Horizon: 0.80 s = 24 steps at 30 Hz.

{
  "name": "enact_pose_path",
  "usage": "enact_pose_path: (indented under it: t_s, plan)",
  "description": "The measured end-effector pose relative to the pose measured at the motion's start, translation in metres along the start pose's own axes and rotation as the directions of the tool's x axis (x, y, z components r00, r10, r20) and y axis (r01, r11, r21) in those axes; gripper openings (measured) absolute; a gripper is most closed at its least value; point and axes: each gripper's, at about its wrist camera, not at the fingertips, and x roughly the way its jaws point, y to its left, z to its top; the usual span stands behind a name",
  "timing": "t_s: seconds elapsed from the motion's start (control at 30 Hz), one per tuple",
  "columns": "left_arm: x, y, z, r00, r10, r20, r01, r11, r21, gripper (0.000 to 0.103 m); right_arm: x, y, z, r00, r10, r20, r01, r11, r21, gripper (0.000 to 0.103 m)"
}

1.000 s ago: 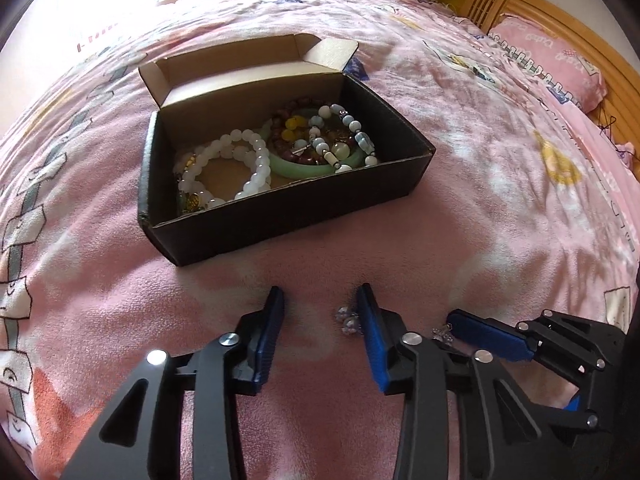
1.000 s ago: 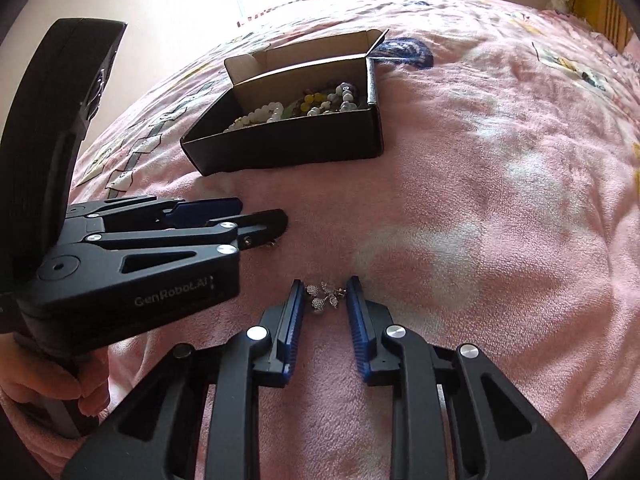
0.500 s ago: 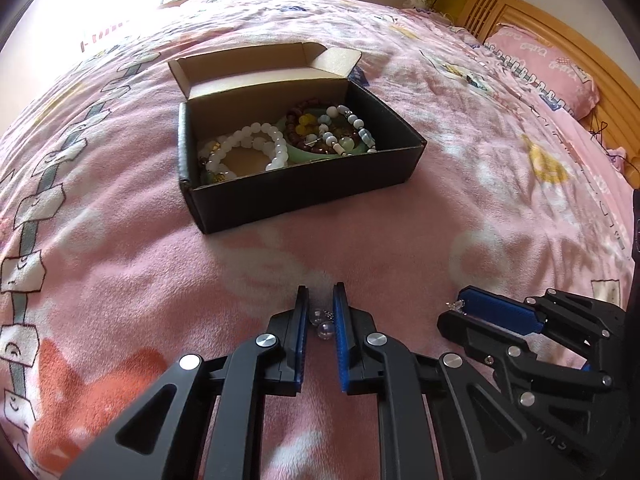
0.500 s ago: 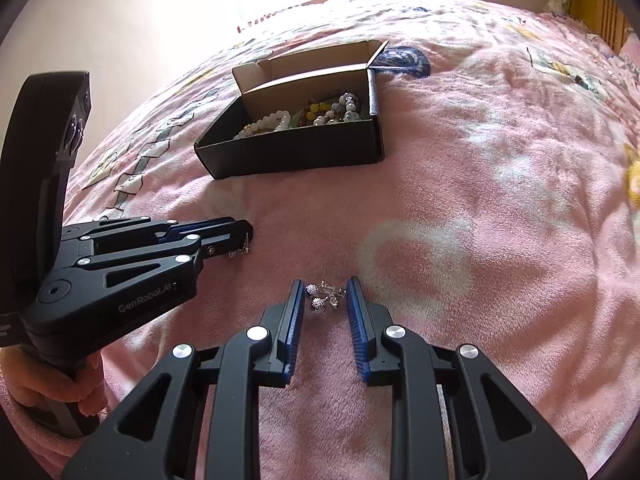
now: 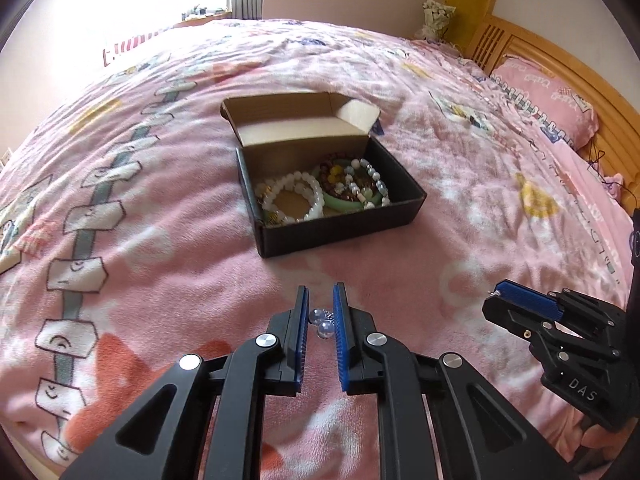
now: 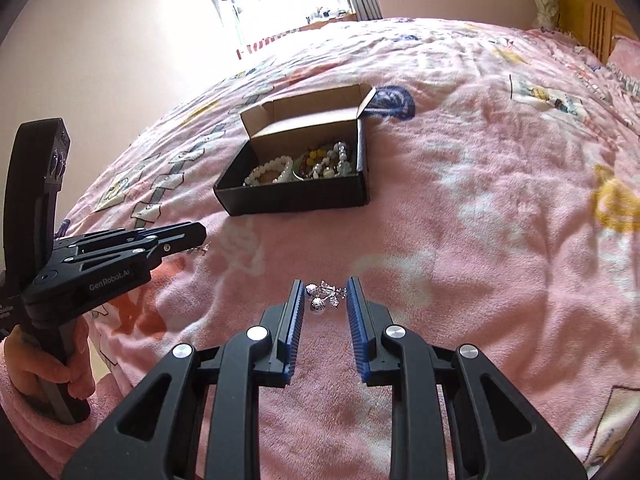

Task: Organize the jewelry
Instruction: 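Carry the earrings with the right tool over the black box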

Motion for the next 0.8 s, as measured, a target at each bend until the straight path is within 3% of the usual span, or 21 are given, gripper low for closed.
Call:
enact_pose_path:
  t_s: [0.37, 0.8]
  plan:
    - [-0.04, 0.0, 0.022, 0.996, 0.007, 0.092, -0.007, 1.0, -0.002, 0.013, -0.036, 0.011, 0.024, 0.998, -0.005, 0.07, 0.008, 0.999, -0.043, 0.022]
    - [-0.077, -0.013, 0.06, 0.981, 0.018, 0.192, -0.031, 0.998, 0.061, 0.013, -0.071, 0.029, 0.082, 0.983, 0.019, 0.181, -0.003, 0.996, -0.089, 0.022]
